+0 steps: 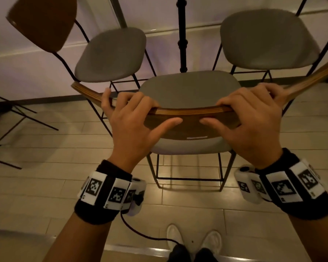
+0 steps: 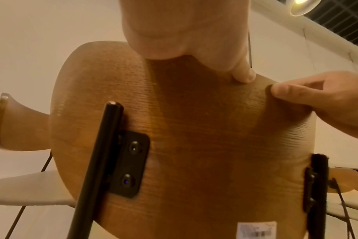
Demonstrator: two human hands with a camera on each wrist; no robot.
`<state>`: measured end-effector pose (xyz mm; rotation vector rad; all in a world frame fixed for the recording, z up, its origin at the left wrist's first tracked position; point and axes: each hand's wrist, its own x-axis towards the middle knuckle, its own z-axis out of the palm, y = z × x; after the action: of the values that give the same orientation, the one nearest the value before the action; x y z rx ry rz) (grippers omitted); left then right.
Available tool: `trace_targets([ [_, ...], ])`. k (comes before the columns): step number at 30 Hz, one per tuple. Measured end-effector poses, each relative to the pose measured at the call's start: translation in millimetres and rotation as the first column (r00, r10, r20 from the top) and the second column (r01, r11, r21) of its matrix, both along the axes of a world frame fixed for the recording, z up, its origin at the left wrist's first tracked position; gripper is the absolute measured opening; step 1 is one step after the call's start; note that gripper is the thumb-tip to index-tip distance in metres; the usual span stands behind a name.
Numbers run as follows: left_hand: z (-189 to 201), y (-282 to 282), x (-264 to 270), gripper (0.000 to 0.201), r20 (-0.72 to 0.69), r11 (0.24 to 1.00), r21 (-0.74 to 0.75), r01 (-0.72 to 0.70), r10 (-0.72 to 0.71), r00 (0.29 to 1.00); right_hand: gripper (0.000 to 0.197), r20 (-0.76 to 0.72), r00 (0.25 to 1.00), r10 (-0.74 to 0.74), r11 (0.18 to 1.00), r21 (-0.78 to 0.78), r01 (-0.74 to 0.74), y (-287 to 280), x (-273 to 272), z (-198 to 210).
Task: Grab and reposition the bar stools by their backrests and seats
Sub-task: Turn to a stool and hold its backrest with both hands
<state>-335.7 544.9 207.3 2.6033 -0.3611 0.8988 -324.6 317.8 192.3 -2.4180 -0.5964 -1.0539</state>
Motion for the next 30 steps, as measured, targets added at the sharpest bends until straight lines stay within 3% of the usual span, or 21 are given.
trace_targets([
  [10,7,31,13,0.056,-0.083,0.999,0.041,0.029,-0.025,0.996,0.043,-0.058,0.996,-0.066,0.997,-0.048,0.063,29,1,3],
  [14,12,9,5,0.046,-0.088,0.996,0.053,0.078,-0.073,0.993,0.040,-0.097,0.995,0.022,0.997,-0.070,-0.029,16,-5,7],
  [17,15,-56,0,0.034,-0.118,0.979,0.079,0.186,-0.176,0.977,0.040,-0.103,0.992,0.080,0.996,0.058,-0.074,-25,0,20],
  [21,26,-174,7,0.036,-0.104,0.925,-0.064,0.375,-0.380,0.919,0.031,-0.034,0.997,-0.064,0.991,0.118,0.067,-127,31,41],
  [24,30,-262,25,0.033,-0.109,0.881,-0.044,0.471,-0.473,0.874,0.031,-0.095,0.990,-0.105,0.984,0.132,0.117,-215,62,45],
  [27,19,-343,54,0.031,-0.177,0.873,-0.100,0.477,-0.488,0.855,0.040,-0.237,0.970,-0.058,0.990,0.110,0.087,-302,100,40],
  [30,-5,-404,93,0.030,-0.343,0.893,-0.208,0.399,-0.449,0.825,0.037,-0.352,0.934,-0.067,0.997,-0.003,0.071,-377,137,36],
])
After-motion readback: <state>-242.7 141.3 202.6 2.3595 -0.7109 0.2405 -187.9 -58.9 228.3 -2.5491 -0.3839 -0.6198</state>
